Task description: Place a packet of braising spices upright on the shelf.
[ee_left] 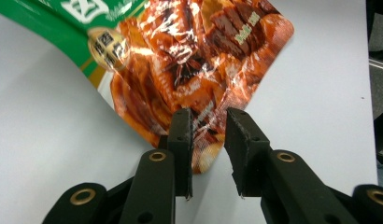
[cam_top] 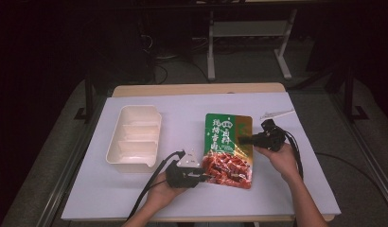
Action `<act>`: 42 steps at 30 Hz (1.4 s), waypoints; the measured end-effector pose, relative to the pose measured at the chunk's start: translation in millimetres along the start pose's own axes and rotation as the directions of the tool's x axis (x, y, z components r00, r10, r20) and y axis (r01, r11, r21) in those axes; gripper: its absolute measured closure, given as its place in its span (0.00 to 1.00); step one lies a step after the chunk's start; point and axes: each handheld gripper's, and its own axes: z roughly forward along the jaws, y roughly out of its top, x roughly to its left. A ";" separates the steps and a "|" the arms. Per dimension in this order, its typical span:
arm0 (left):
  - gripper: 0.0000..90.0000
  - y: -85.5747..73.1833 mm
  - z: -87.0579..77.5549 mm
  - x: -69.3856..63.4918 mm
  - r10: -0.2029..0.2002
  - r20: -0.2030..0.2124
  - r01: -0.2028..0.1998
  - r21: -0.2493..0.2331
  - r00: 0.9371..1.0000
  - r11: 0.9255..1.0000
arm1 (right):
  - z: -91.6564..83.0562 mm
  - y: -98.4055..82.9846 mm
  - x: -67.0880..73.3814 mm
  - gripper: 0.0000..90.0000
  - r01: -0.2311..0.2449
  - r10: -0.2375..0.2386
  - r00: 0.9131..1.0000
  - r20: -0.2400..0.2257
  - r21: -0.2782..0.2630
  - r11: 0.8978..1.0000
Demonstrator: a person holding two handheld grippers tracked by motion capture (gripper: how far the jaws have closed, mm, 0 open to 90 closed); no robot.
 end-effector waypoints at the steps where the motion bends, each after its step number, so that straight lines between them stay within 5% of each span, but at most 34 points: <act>1: 0.78 -1.2 -0.9 -0.4 -0.002 0.001 0.002 -0.001 1.000 1.000 | -1.7 1.1 1.7 0.99 0.000 0.000 1.000 -0.003 -0.003 1.000; 11: 0.73 -11.2 -13.6 -5.4 -0.010 0.000 0.010 -0.036 1.000 0.999 | -14.3 18.9 27.7 1.00 0.079 -0.079 0.997 0.005 -0.035 0.996; 23: 0.53 -27.9 -32.0 -8.5 -0.028 -0.026 0.026 -0.070 0.999 0.997 | -29.8 39.2 54.2 1.00 0.156 -0.155 0.988 0.016 -0.095 0.983; 42: 0.40 -46.0 -51.6 -19.9 -0.019 -0.027 0.016 -0.091 0.999 0.996 | -12.7 71.7 80.0 1.00 0.206 -0.206 0.978 0.020 -0.160 0.965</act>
